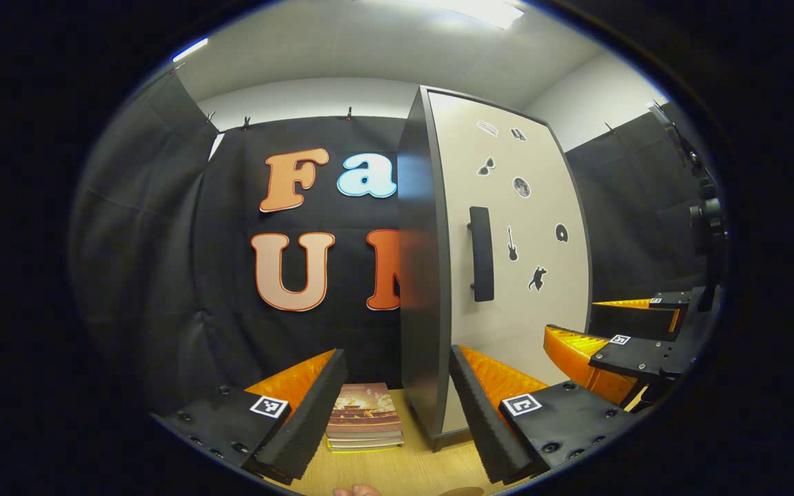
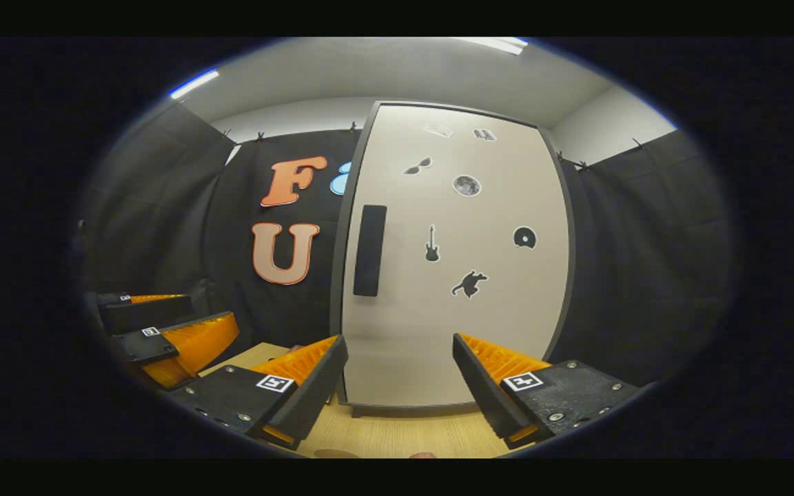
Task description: Open the cabinet door with the right hand, grasp the bottle in the cabinet with the left hand and place it on the coaster, then close the cabinet door with the right hand.
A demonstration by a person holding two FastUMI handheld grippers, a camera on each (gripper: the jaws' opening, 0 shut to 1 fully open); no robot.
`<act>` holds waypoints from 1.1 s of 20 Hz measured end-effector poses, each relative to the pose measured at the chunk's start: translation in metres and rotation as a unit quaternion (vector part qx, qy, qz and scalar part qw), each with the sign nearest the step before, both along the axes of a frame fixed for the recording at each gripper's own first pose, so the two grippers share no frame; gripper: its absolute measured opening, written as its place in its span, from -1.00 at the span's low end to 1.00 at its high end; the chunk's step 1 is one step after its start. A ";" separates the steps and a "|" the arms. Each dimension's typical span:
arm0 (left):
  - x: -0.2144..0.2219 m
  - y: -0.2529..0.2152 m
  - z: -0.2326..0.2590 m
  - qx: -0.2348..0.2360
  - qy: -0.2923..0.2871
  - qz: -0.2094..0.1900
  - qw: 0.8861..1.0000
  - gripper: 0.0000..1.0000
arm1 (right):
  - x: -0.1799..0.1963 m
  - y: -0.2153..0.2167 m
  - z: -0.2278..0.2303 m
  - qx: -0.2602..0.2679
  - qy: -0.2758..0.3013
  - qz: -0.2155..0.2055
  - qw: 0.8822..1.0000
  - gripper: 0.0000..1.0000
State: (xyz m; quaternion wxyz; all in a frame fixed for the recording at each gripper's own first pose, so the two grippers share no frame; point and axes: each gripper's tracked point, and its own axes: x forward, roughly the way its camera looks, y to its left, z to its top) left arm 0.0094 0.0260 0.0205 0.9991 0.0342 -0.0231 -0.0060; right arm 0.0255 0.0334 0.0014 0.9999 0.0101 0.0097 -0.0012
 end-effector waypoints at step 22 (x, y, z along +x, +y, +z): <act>0.013 0.043 -0.019 -0.028 0.028 0.039 0.998 0.94 | 0.136 0.033 0.054 0.020 -0.026 0.008 0.999 0.86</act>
